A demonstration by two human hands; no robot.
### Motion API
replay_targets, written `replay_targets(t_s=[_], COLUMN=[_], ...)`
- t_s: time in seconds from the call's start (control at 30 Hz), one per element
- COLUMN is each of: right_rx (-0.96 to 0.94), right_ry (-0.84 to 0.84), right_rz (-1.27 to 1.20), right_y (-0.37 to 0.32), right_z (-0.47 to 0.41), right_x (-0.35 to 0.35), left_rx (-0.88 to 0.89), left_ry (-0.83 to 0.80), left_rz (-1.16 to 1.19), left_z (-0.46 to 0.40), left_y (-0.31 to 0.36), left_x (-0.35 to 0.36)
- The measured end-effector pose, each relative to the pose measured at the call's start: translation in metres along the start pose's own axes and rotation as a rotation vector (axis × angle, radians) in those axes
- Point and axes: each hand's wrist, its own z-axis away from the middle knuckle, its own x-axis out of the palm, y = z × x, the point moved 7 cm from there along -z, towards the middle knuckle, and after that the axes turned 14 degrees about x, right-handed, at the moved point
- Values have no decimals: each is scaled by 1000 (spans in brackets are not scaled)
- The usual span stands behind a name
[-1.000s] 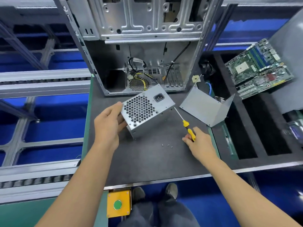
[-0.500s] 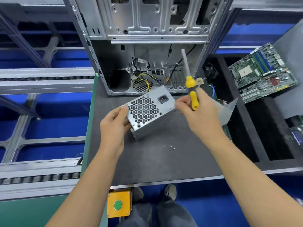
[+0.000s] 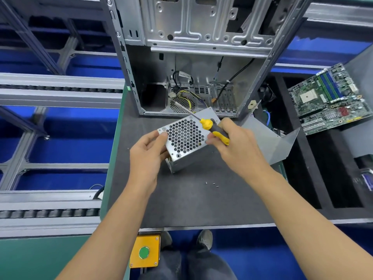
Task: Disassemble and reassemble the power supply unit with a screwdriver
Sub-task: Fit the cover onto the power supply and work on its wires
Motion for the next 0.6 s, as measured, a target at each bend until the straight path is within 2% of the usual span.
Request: replay_targets(t_s=[0.13, 0.23, 0.37, 0.6], right_rx=[-27, -4, -101, -63], right_ry=[31, -44, -73, -129], right_rz=[-18, -64, -104, -90], right_y=[-4, -7, -32, -41], right_z=[3, 10, 27, 26], right_x=[0, 12, 28, 42], left_rx=[2, 6, 30, 46], left_ry=[-5, -5, -13, -26], left_rz=[4, 6, -7, -122], left_z=[0, 2, 7, 16], left_y=[1, 1, -1, -3], left_x=[0, -1, -9, -23])
